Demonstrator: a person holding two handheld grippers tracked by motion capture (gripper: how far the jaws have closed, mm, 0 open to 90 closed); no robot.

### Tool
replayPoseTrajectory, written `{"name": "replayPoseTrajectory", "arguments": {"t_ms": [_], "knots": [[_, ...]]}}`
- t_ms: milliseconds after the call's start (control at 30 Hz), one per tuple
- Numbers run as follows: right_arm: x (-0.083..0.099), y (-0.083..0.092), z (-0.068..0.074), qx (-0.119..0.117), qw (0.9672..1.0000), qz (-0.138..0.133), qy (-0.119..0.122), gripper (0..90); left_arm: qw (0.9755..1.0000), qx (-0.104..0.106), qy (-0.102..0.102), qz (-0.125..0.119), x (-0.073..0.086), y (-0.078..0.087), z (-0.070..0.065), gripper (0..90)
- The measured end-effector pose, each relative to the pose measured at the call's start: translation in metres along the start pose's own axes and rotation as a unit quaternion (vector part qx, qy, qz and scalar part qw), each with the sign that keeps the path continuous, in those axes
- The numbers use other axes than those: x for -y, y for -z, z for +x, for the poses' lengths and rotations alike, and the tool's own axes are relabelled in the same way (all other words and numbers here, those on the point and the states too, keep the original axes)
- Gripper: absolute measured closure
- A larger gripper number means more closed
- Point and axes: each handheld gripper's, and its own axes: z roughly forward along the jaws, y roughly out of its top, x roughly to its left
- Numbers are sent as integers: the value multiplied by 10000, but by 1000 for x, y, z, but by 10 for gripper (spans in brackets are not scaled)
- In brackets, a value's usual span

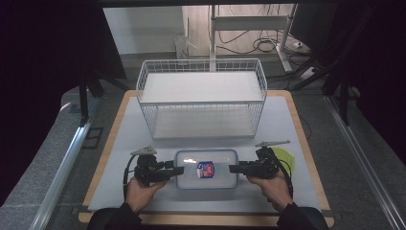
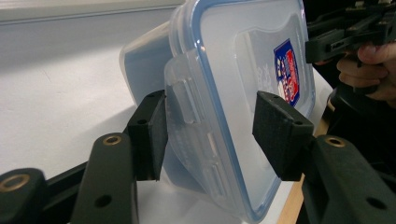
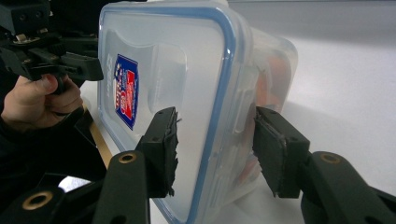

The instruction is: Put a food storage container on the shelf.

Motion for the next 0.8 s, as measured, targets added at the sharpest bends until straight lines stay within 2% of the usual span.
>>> {"name": "replayPoseTrajectory", "arguments": {"t_ms": [67, 133, 233, 400, 800], "knots": [[0, 1, 1, 10, 10000, -42, -22, 527, 10000, -61, -36, -25, -2, 1, -1, 475], [-1, 1, 2, 40, 9999, -105, 82, 529, 10000, -79, -35, -21, -3, 1, -1, 476], [-2, 1, 2, 8, 9998, -178, 42, 537, 9999, -93, -52, -37, -5, 1, 0, 481], [-9, 6, 7, 63, 9993, -291, 242, 537, 9997, -112, -164, -126, -13, 6, -2, 482], [-39, 16, 19, 4, 9970, -582, 513, 535, 9981, -245, -468, -320, -50, 24, -9, 484]]}}
